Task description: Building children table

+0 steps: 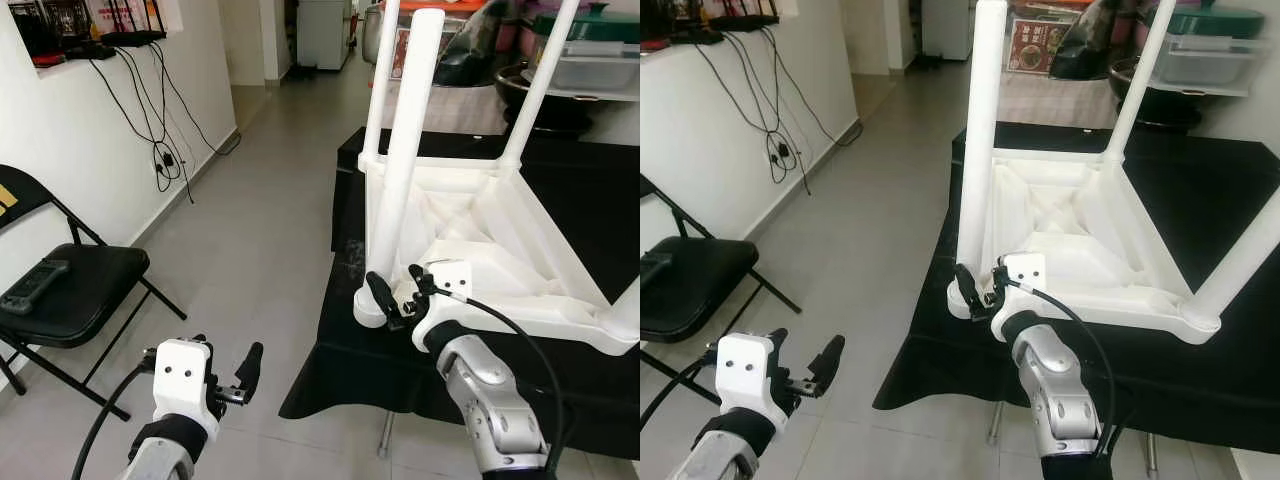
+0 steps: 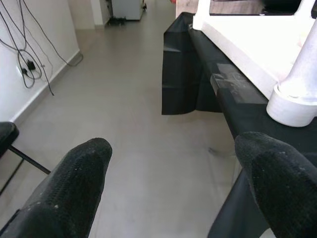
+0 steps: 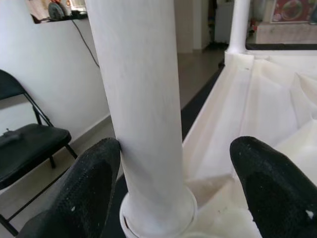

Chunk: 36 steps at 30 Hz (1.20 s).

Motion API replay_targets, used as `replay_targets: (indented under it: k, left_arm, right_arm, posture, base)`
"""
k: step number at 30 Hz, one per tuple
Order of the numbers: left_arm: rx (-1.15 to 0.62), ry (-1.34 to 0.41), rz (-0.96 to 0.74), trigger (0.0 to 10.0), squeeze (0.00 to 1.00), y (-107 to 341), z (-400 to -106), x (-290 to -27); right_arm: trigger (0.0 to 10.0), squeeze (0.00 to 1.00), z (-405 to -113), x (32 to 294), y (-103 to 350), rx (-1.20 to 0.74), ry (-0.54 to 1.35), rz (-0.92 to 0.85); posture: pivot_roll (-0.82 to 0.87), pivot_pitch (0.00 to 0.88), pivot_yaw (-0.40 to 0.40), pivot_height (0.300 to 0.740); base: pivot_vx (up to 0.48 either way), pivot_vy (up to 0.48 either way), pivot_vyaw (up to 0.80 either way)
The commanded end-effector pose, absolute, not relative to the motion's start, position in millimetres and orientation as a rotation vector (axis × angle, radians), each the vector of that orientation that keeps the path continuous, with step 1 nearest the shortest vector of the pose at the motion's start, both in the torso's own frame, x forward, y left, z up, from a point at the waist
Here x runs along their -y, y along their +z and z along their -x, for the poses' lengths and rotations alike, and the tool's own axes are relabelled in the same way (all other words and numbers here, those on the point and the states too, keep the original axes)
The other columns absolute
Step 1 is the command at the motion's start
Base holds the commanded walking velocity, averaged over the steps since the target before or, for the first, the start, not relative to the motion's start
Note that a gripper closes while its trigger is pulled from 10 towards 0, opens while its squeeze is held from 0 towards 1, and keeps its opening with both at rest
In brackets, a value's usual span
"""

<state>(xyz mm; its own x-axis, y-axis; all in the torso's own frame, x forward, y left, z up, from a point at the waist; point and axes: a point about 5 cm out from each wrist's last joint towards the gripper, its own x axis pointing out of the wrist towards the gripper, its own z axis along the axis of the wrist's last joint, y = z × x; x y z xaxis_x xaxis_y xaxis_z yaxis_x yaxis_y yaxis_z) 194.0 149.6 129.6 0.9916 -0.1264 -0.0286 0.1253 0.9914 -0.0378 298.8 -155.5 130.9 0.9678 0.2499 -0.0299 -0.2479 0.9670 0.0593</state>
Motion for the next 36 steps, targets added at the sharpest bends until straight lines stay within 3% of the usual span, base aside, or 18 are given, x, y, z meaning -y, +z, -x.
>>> replay_targets:
  k: [1, 28, 36]
  left_arm:
    - [-0.012, -0.117, 0.023, 10.0, 0.0, 133, -197, -150]
    - [-0.014, -0.264, 0.06, 10.0, 0.0, 137, -183, -133]
    - [-0.005, -0.294, 0.072, 10.0, 0.0, 138, -186, -129]
  right_arm:
    - [10.0, 0.0, -300, 162, 127, -0.063, 0.209, -0.042]
    - [10.0, 0.0, -299, 155, 133, -0.04, 0.25, -0.058]
    - [10.0, 0.0, -299, 160, 136, -0.032, 0.236, -0.061]
  posture:
    - [-0.01, 0.024, -0.014, 0.74]
    - [0.02, 0.028, -0.017, 0.74]
    - [0.0, 0.032, -0.025, 0.74]
  base:
    - [0.0, 0.0, 0.0]
    - [0.0, 0.0, 0.0]
    - [0.0, -0.442, 0.0]
